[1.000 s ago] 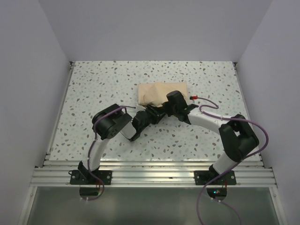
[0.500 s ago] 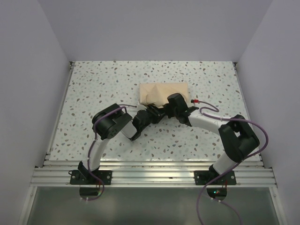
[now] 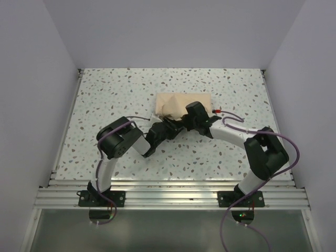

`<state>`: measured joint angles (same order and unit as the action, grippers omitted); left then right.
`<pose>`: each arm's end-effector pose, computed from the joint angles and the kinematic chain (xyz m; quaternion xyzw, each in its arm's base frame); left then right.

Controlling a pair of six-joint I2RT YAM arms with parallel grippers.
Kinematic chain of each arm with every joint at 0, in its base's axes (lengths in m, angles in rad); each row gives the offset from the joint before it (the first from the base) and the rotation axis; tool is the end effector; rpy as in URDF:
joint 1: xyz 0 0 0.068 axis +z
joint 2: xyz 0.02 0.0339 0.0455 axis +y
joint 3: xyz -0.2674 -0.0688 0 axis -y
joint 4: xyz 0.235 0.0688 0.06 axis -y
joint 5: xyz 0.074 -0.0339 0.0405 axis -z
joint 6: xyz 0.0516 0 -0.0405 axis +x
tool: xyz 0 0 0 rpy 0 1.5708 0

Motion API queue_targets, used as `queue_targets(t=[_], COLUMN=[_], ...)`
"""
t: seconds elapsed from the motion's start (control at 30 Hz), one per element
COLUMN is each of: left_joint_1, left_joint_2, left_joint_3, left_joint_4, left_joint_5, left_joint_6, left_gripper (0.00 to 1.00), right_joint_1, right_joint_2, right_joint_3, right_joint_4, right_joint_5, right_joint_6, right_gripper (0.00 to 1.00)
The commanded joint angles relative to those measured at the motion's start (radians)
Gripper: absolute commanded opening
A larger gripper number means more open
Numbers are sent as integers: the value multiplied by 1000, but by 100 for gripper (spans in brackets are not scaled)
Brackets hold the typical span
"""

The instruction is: Prepare the surgical pack

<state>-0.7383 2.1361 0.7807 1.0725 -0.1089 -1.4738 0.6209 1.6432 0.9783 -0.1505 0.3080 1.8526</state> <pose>0.2940 -0.2599 0.0876 -0.3176 0.7334 -0.5164 0.3076 0.2903 0.1884 0.1928 0.5768 0.7171 0.2975 0.2542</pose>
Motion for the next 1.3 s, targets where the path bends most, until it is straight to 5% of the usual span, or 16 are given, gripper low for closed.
queue_targets(t=[0.0,0.37,0.7,0.87,0.93,1.03,1.2,1.27], left_joint_1=[17,-26,-24,36,74,163,247,261], left_joint_2=[-83,-338,-964,-992,-993,-996,-996,-981], left_joint_3=[-55,-251,-426,-334,-318,-298,-192,-124], left_joint_4=[-74,-183,-779,-963,-985,-999,-1107,-1166], left_joint_5=[-69,-22,-8,49,63,103,137,137], left_joint_6=[10,16,193,294,332,392,497,529], left_gripper=[49,49,52,52,53,53,53,54], right_joint_1=[10,7,7,10,10,10,31,37], right_joint_2=[12,29,64,82,83,73,-35,-95], right_joint_3=[43,19,-23,-33,-33,-4,46,68], right_joint_4=[-86,-75,-55,-44,-49,-98,-257,-360], right_joint_5=[-38,-50,-58,-76,-84,-90,-89,-92], right_joint_6=[-20,5,36,33,27,-6,-13,-15], right_gripper=[0,0,0,2,9,35,43,54])
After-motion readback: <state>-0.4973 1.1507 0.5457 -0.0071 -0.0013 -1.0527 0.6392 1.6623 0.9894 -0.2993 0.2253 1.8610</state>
